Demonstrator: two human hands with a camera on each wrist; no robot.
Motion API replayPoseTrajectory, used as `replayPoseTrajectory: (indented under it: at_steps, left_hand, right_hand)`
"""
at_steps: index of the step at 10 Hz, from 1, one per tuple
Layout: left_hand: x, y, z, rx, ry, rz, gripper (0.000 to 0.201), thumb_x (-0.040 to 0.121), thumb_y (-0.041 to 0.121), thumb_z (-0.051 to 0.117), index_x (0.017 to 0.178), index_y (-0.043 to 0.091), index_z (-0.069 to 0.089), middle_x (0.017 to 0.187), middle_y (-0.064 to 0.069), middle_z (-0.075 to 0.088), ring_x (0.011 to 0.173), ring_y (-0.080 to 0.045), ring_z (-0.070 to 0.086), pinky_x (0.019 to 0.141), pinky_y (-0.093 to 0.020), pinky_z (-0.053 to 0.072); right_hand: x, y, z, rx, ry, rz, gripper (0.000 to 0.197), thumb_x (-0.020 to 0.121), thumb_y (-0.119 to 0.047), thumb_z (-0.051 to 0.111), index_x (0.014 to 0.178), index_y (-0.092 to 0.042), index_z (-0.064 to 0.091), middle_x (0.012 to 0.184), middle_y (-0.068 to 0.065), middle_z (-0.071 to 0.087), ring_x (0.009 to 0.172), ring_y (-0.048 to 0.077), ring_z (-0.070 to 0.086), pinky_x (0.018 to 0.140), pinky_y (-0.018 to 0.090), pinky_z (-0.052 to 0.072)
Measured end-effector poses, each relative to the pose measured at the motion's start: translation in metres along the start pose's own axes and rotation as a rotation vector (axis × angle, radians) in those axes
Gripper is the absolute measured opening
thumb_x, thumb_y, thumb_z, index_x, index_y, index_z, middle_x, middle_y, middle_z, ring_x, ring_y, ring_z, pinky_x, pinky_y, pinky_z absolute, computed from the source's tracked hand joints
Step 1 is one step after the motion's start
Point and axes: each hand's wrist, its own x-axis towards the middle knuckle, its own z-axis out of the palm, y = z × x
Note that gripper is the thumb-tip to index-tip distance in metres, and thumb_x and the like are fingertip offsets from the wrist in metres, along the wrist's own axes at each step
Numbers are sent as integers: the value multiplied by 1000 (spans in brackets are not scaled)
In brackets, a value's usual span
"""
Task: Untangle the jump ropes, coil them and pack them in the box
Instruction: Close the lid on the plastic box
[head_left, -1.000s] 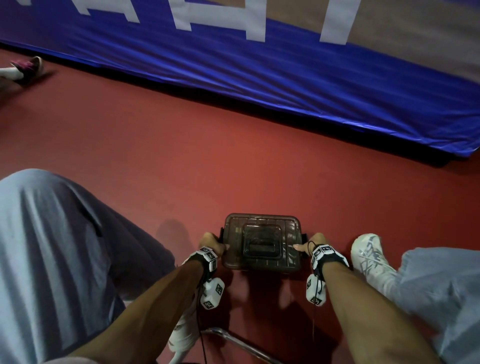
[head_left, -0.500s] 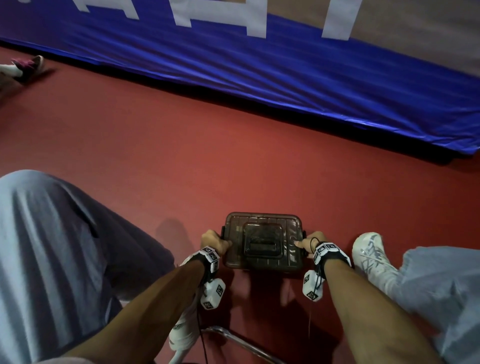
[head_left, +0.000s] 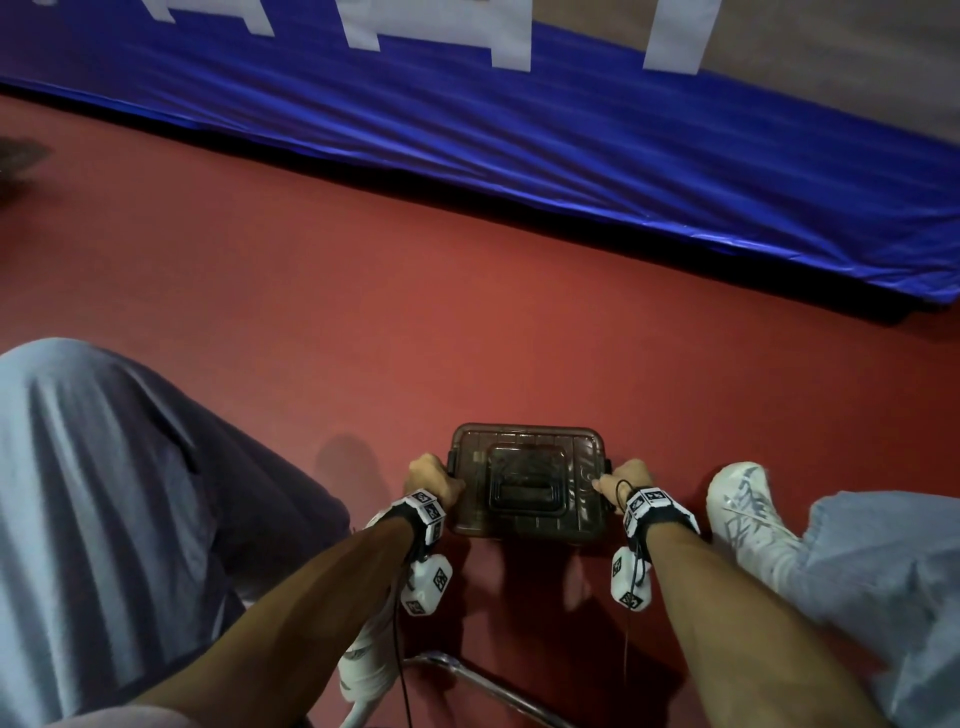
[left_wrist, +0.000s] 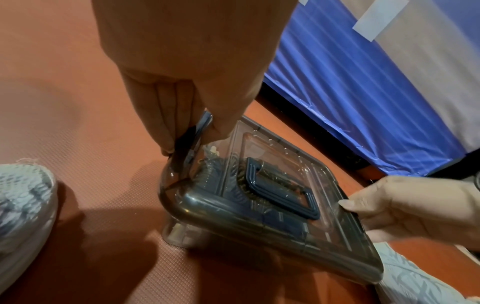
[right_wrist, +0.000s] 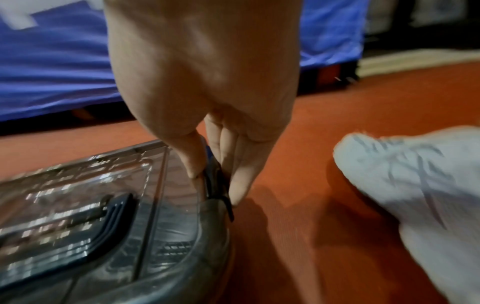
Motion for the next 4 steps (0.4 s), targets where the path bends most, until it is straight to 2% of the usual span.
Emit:
replayPoseTrajectory:
  at_steps: [1,2,3,4]
  left_hand:
    - [-1,1,0,-5,-3,12,27,68,26,81,63,10,60,66,-5,64,60,-21,62,49,-25,42]
    - [1,0,1,-2,3,51,26,71,25,80,65,10,60,70,-6,66,63,-22,64,52,-26,43]
    - [-2,4,-3,69,-37,65,19,78,25,74,75,9,66,87,-13,73,80,-30,71,58,-31,49]
    - [4,16,-10,126,-130,179,25,91,23,60,102,4,71,106,-17,72,102,-36,69,76,-38,53]
  right_hand:
    - [-17,-10,-7,-131,14,-71,21,84,-19,71,71,-7,60,75,10,64,73,31,65,61,32,49]
    - [-16,-10,-10,-158,12,-110,20,85,-21,70,74,-7,61,82,12,66,74,30,63,61,29,45]
    - [-20,-12,-13,-204,-12,-103,21,86,-22,70,77,-6,63,84,13,68,77,31,66,63,30,47]
    - [-23,-19,-17,-235,-42,-108,17,92,-18,67,94,-1,67,102,17,71,97,35,70,74,34,54]
